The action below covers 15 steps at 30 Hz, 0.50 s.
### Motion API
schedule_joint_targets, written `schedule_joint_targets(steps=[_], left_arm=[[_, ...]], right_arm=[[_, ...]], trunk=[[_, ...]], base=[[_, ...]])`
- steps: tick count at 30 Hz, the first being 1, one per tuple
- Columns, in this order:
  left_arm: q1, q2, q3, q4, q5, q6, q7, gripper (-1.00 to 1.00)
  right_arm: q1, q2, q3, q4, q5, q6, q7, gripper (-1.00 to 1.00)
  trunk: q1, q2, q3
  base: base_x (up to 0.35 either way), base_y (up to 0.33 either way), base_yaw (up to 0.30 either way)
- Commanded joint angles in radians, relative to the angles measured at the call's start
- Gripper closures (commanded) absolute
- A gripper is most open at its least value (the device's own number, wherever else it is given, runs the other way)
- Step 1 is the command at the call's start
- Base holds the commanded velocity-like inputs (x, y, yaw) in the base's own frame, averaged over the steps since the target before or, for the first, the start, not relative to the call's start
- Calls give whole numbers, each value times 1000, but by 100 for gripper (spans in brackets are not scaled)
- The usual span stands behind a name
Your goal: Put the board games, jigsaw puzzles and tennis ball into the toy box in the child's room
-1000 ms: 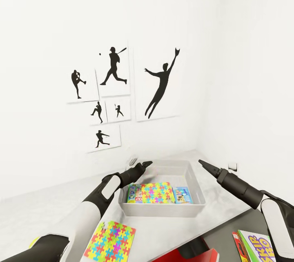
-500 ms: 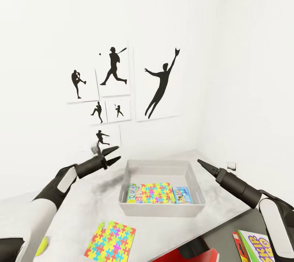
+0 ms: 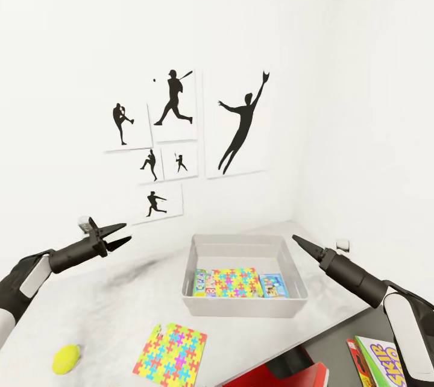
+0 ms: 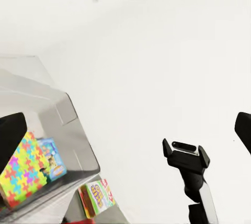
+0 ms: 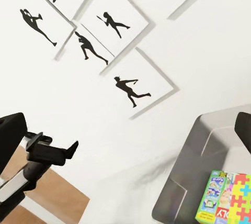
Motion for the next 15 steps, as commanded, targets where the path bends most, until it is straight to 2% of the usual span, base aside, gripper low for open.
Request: schedule_joint_targets(steps=[1, 4, 6, 11, 15], left_arm=[[19, 26, -2, 1, 3, 6, -2, -100], [48, 72, 4, -8, 4, 3, -6, -100], [58, 90, 6, -15, 2, 2, -12, -100], [63, 97, 7, -22, 1, 1, -25, -100], [64, 96, 6, -27, 3, 1, -28, -100]], right_arm=[[-1, 0, -1, 0, -1, 6, 2, -100], [-1, 0, 0, 0, -1, 6, 2, -100], [-1, -2, -1, 0, -1, 7, 2, -100], [-1, -1, -1, 0, -2, 7, 2, -100], [-1, -1, -1, 0, -1, 7, 2, -100]], trunk=[[0, -1, 0], [0, -1, 0], [0, -1, 0], [0, -1, 0], [0, -1, 0]], base=[[-6, 11, 0], [-5, 6, 0], [-87, 2, 0], [-219, 1, 0], [-72, 0, 0]])
